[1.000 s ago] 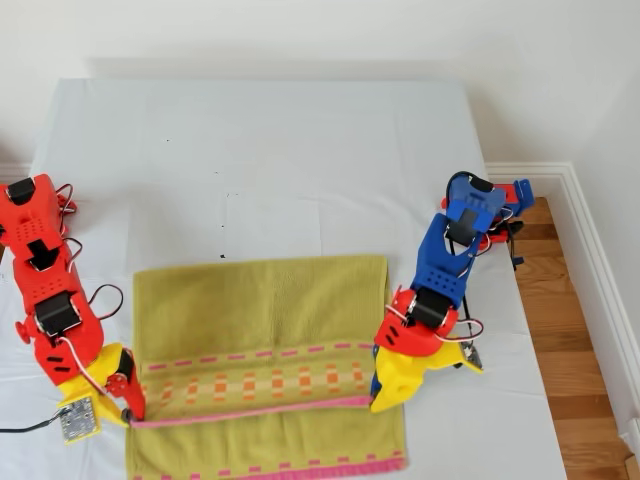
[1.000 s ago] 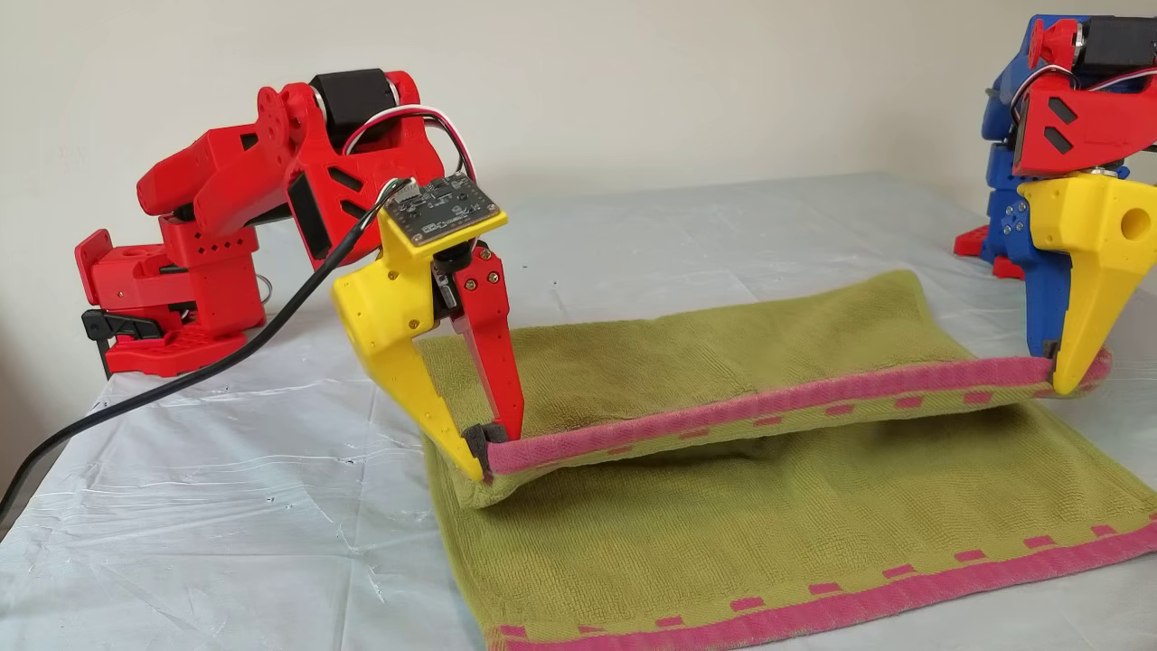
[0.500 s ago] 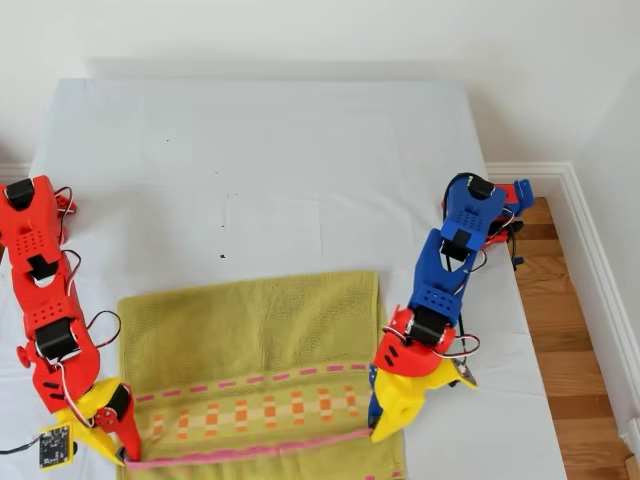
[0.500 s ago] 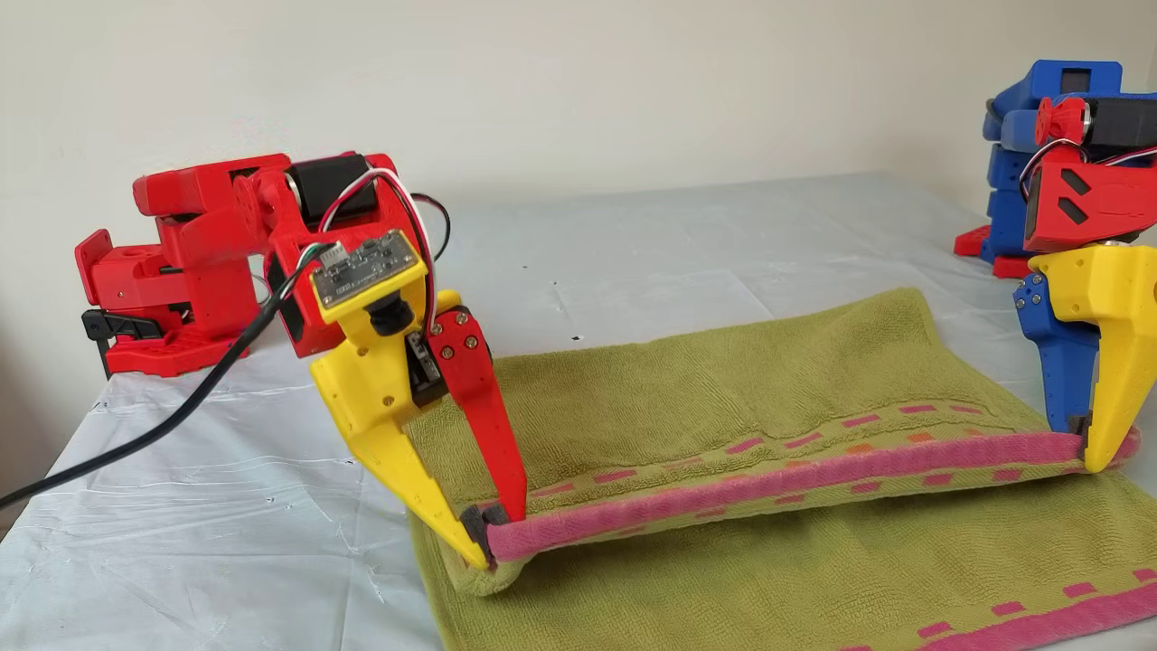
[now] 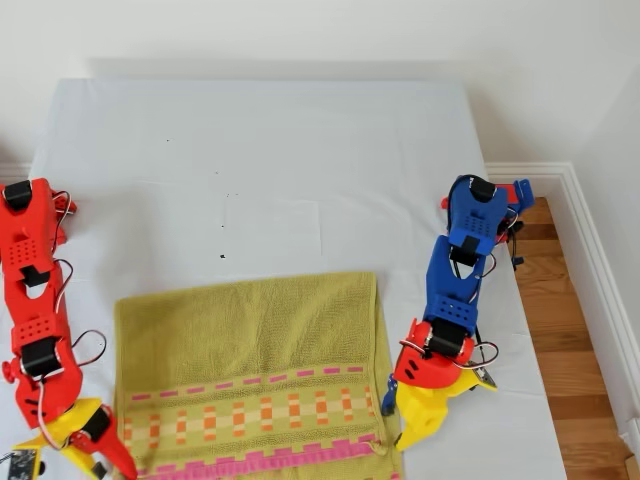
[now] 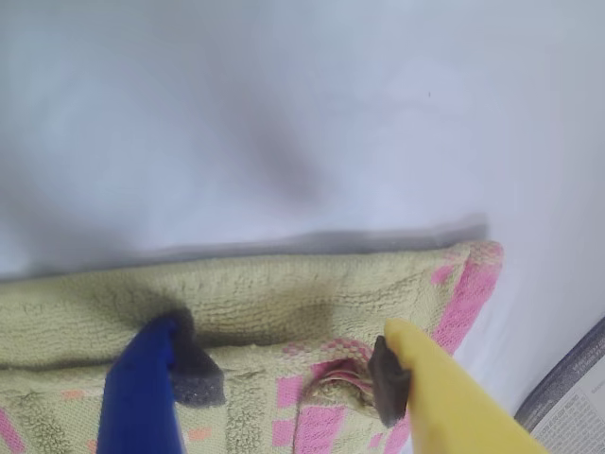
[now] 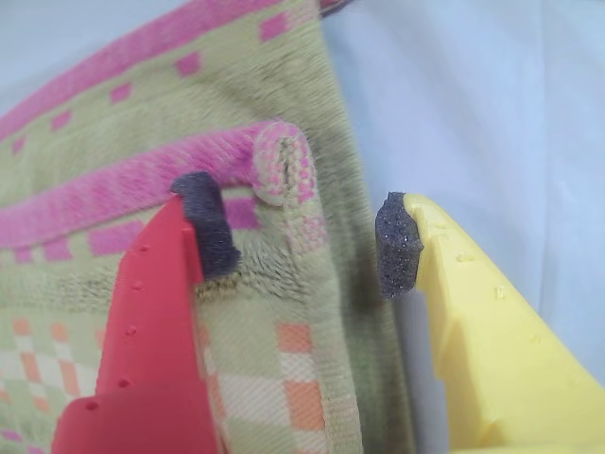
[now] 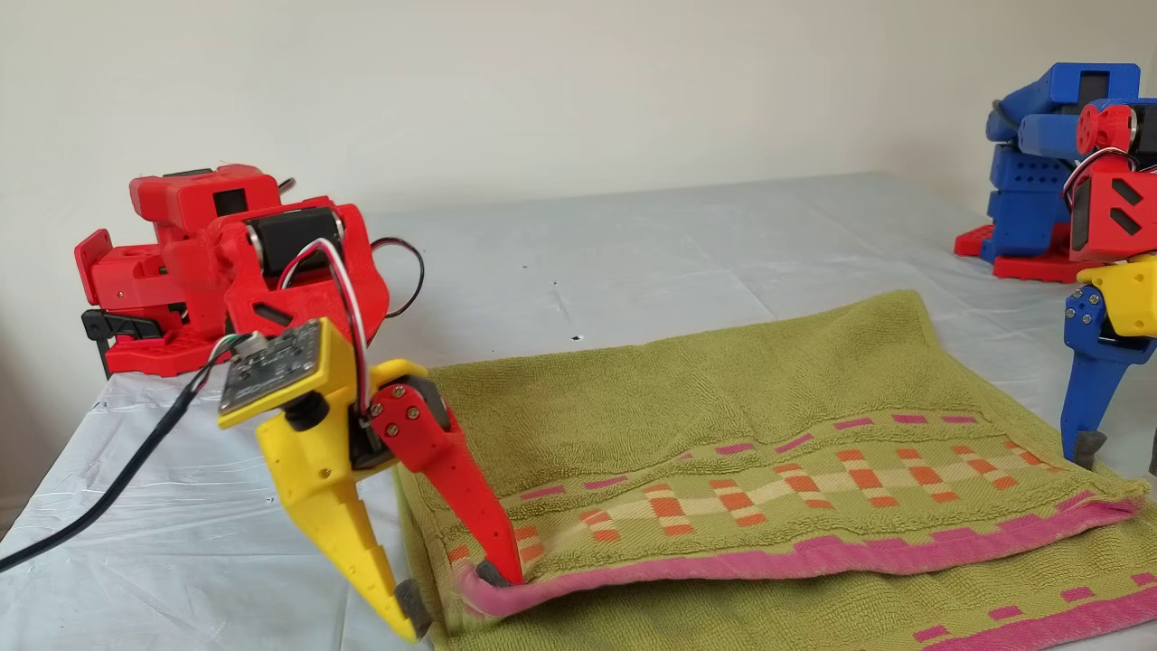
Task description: Fold the towel.
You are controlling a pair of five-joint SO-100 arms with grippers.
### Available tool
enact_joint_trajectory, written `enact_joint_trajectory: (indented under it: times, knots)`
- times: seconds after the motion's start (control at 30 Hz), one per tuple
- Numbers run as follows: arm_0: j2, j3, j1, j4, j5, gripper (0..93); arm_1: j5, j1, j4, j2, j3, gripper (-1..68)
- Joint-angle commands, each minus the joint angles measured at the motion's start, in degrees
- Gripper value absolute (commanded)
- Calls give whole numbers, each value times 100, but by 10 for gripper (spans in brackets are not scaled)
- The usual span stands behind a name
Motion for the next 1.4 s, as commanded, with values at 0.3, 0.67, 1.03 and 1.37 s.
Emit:
enact_joint_trajectory:
  times: [0.3,0.67,1.03,1.37]
  knots:
    - [791,-457,114,1274,-782,615,123,97,2083,1670,-422,346]
    - [2074,-457,44,3964,-1934,418,-659,861,2197,4210,2742,219]
    - [2259,-448,-782,4597,-1793,167,-747,1529,2197,5695,5142,19]
    - [2364,-422,-993,4597,-2004,82,-791,1942,2197,6144,5933,11]
